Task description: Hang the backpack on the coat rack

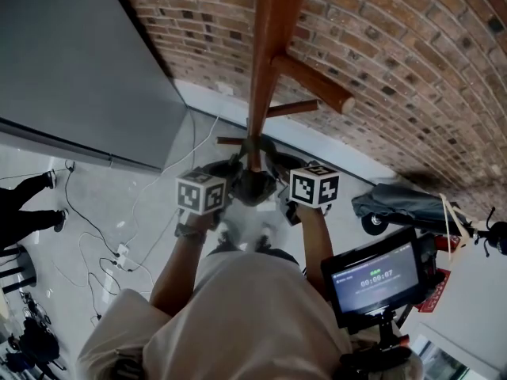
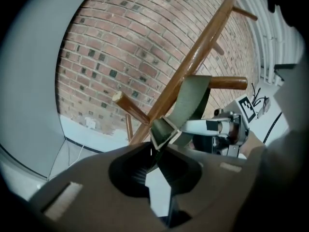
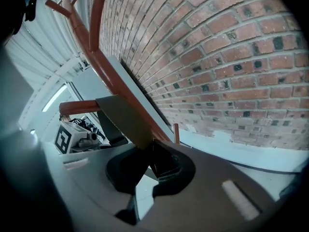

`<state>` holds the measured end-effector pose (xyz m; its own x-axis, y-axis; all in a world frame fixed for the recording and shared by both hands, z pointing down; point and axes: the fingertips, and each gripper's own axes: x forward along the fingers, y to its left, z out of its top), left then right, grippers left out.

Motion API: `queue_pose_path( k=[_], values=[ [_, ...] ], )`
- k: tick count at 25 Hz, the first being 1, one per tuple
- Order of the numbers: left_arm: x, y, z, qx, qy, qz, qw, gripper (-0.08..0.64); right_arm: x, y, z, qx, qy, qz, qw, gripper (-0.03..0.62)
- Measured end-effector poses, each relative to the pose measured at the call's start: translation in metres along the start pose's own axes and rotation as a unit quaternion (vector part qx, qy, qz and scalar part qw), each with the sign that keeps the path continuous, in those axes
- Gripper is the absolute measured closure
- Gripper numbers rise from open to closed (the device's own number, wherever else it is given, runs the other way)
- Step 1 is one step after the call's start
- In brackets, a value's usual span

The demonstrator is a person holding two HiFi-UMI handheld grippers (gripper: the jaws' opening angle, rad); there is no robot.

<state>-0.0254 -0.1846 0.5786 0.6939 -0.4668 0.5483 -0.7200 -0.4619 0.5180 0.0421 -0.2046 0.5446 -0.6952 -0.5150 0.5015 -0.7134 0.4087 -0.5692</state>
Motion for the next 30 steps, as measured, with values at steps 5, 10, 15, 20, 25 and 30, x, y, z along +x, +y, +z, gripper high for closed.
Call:
queue_pose_path(
  k=[5, 10, 15, 20, 25, 30],
  values=[
    [0.008, -0.001, -0.001, 0.008, 0.005, -0.001, 1.0, 0.526, 0.008, 0.002, -0.006, -0.007, 0.011, 0.002, 1.0, 0.581],
    [0.014, -0.002, -0.002, 0.015, 0.008, -0.003, 0.9999, 0.525, 0.015, 0.004, -0.01, -0.018, 0.019, 0.0, 1.0, 0.58],
    [0.019, -0.004, -0.003, 0.031, 0.012, -0.001, 0.9994, 0.525, 0.022, 0.007, -0.014, -0.024, 0.021, 0.001, 0.999, 0.569],
    [0.023, -0.005, -0.004, 0.043, 0.014, -0.001, 0.999, 0.523, 0.026, 0.008, -0.013, -0.025, 0.017, 0.001, 1.0, 0.559],
    [0.028, -0.004, -0.004, 0.055, 0.018, -0.004, 0.9983, 0.52, 0.026, 0.009, -0.009, -0.034, 0.015, -0.012, 0.999, 0.556],
    [0.032, -0.005, -0.004, 0.049, 0.015, -0.006, 0.9986, 0.512, 0.028, 0.012, -0.009, -0.041, 0.018, -0.016, 0.999, 0.557]
  ],
)
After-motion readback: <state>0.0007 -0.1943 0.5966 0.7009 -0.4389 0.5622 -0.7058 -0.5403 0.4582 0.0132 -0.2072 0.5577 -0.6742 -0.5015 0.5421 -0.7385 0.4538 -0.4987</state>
